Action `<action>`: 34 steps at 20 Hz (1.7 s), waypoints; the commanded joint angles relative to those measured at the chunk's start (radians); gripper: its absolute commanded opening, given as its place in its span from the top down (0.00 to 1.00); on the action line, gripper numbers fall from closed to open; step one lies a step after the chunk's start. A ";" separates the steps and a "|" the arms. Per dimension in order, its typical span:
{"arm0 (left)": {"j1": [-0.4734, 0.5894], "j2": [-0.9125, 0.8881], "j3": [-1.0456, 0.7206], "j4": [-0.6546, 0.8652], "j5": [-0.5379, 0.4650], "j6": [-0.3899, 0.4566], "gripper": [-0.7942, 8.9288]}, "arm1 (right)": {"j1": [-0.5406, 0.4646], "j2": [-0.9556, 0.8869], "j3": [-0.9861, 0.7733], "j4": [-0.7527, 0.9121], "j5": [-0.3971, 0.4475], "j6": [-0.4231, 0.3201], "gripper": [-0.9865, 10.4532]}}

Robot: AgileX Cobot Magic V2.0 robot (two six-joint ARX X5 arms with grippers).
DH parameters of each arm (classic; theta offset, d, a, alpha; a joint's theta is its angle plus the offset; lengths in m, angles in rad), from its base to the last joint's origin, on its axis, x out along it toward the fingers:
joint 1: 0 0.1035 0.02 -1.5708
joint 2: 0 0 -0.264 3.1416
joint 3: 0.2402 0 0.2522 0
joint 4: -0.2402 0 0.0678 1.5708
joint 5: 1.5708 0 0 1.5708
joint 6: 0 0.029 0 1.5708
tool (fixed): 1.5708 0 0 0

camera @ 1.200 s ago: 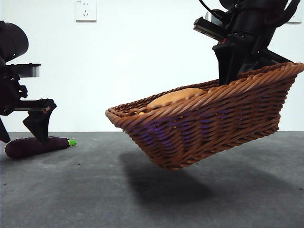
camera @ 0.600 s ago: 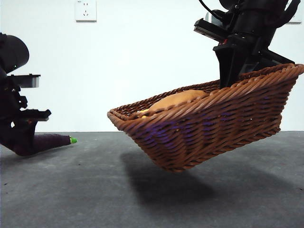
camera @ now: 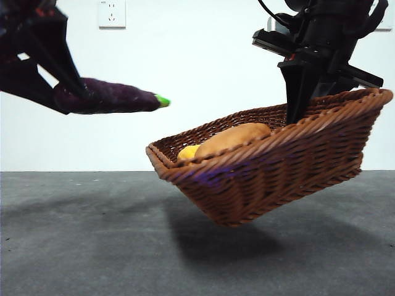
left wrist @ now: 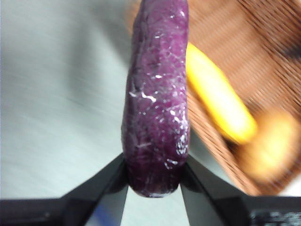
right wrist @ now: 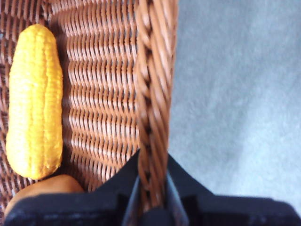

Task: Help me put the vegetables on the table into the basket

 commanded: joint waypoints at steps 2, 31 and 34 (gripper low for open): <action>-0.116 -0.004 -0.003 -0.024 0.017 -0.070 0.93 | 0.001 0.000 -0.008 0.008 -0.008 0.020 0.92; -0.397 -0.220 -0.003 0.064 -0.229 -0.278 0.65 | -0.081 0.001 -0.008 0.055 -0.038 -0.027 0.92; -0.397 -0.344 -0.003 -0.093 -0.285 -0.221 0.92 | -0.180 0.001 -0.008 0.097 -0.055 -0.059 0.92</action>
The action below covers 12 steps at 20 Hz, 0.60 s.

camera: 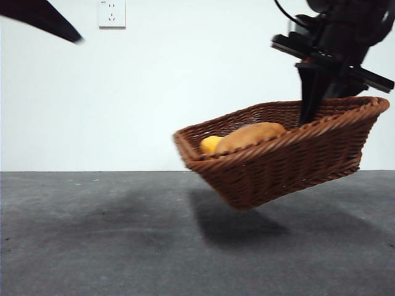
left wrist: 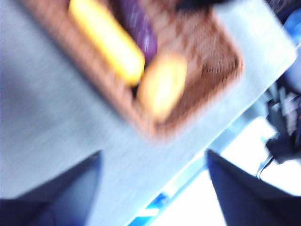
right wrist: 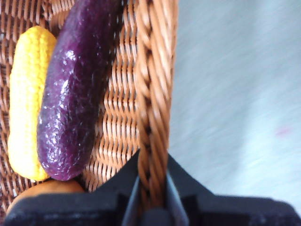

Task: Help me put the vegetables on the table into the basket

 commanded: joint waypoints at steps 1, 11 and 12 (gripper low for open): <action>0.003 -0.071 -0.003 -0.071 -0.036 0.071 0.92 | -0.073 0.002 -0.007 0.016 -0.046 -0.041 0.92; 0.002 -0.172 -0.003 -0.267 -0.118 0.091 0.92 | -0.325 0.267 0.026 0.090 -0.344 -0.190 0.92; 0.002 -0.172 -0.003 -0.286 -0.139 0.095 0.92 | -0.325 0.298 0.045 0.093 -0.343 -0.195 0.92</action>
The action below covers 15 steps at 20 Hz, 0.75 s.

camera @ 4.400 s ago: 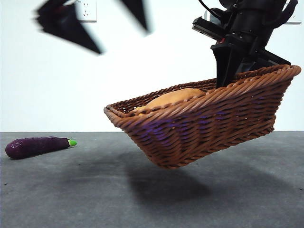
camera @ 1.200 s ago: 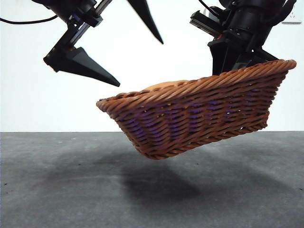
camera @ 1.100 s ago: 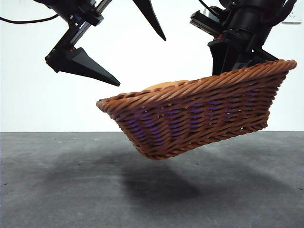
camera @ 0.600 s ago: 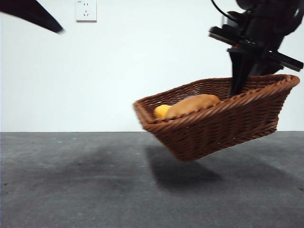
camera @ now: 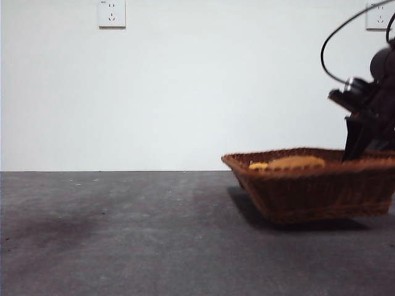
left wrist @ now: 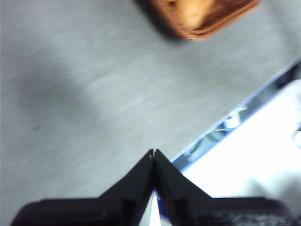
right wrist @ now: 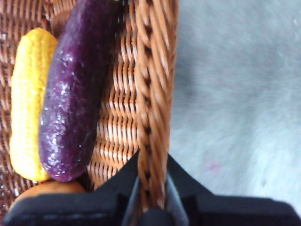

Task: Help me put the vegetables on the table into the basket

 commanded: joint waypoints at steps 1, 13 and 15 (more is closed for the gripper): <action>0.002 -0.001 -0.003 -0.032 -0.039 0.021 0.92 | 0.002 0.059 0.050 0.023 -0.023 -0.026 0.92; 0.002 0.010 -0.003 -0.084 -0.093 0.028 0.92 | -0.005 0.175 0.179 0.032 0.075 -0.002 0.90; 0.002 0.017 -0.003 -0.084 -0.114 0.029 0.92 | -0.004 0.175 0.179 0.027 0.077 0.006 0.51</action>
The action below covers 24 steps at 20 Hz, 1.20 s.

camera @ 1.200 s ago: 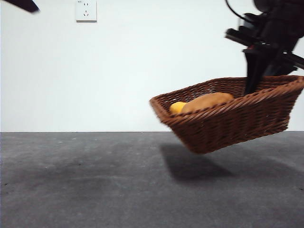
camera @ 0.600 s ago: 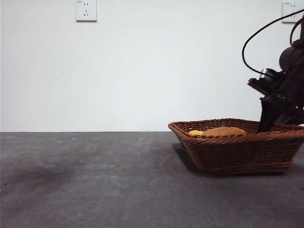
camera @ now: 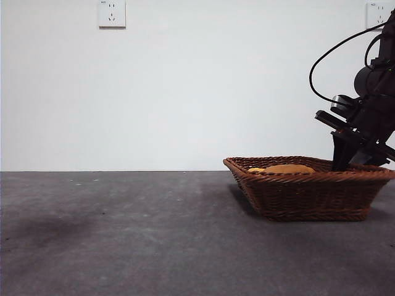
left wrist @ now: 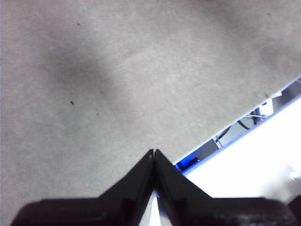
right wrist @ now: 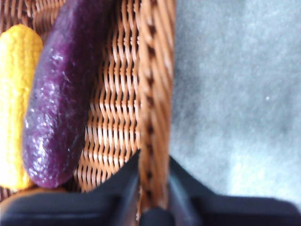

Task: Help me put the vegetables on the table into the basket

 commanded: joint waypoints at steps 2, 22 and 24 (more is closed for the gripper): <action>0.002 0.010 -0.003 0.003 -0.018 0.013 0.92 | -0.001 0.008 0.005 -0.006 0.054 0.003 0.28; 0.002 -0.023 -0.003 -0.022 0.008 0.280 0.92 | 0.422 -1.003 0.000 -0.620 0.726 0.288 0.92; 0.002 -0.038 -0.003 -0.024 0.008 0.269 0.92 | 0.474 -1.070 -0.012 -0.620 0.734 0.292 0.92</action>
